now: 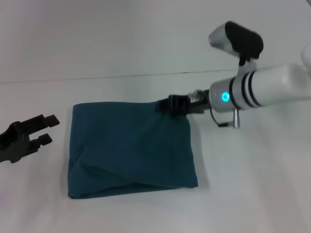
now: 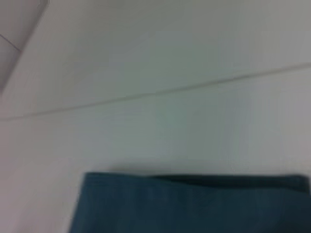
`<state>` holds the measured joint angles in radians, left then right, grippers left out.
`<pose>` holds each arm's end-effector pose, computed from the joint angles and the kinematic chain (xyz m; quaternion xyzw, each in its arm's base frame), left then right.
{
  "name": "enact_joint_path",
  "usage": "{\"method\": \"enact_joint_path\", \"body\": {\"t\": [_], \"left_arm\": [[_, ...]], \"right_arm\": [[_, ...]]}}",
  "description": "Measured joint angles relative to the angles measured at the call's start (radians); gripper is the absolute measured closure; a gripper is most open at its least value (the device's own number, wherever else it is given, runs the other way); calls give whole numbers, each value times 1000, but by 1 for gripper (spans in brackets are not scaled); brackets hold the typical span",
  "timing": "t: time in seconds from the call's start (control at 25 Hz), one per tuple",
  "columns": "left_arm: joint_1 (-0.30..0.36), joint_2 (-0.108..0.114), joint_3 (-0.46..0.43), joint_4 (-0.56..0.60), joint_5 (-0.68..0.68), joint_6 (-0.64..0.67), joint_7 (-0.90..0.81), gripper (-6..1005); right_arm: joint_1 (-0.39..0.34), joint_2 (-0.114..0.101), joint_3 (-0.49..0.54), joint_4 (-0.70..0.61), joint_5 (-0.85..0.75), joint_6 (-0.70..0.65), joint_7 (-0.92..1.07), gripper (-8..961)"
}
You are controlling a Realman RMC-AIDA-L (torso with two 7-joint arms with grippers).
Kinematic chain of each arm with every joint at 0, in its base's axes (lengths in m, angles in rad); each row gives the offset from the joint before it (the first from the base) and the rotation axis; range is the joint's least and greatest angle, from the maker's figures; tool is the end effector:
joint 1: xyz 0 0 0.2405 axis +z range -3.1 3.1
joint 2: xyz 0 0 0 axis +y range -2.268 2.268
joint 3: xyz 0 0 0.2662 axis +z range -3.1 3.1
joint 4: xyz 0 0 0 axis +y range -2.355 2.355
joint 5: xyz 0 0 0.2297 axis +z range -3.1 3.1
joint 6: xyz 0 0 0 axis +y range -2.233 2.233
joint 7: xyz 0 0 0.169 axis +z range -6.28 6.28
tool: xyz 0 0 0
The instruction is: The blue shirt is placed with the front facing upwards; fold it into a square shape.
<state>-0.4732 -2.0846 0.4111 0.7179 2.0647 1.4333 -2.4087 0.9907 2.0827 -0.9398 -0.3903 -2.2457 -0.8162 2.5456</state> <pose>-0.3304 0.3688 0.0242 -0.6254 -0.6834 -0.3515 0.1350 0.1944 0.4890 -0.0974 -0.7797 0.5753 0.1186 0.2166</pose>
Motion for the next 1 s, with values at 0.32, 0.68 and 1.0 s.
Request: {"method": "enact_joint_path", "body": {"t": [0.32, 0.68, 1.0], "left_arm": [[7, 0, -9, 1, 0, 8, 0, 274], [9, 12, 1, 32, 6, 87, 161, 272], [66, -3, -11, 106, -50, 221, 628, 267]], "right_arm": [[-45, -49, 4, -231, 6, -253, 21, 353], [-135, -108, 29, -293, 74, -526, -181, 348], [-310, -58, 43, -469, 138, -613, -466, 261]]}}
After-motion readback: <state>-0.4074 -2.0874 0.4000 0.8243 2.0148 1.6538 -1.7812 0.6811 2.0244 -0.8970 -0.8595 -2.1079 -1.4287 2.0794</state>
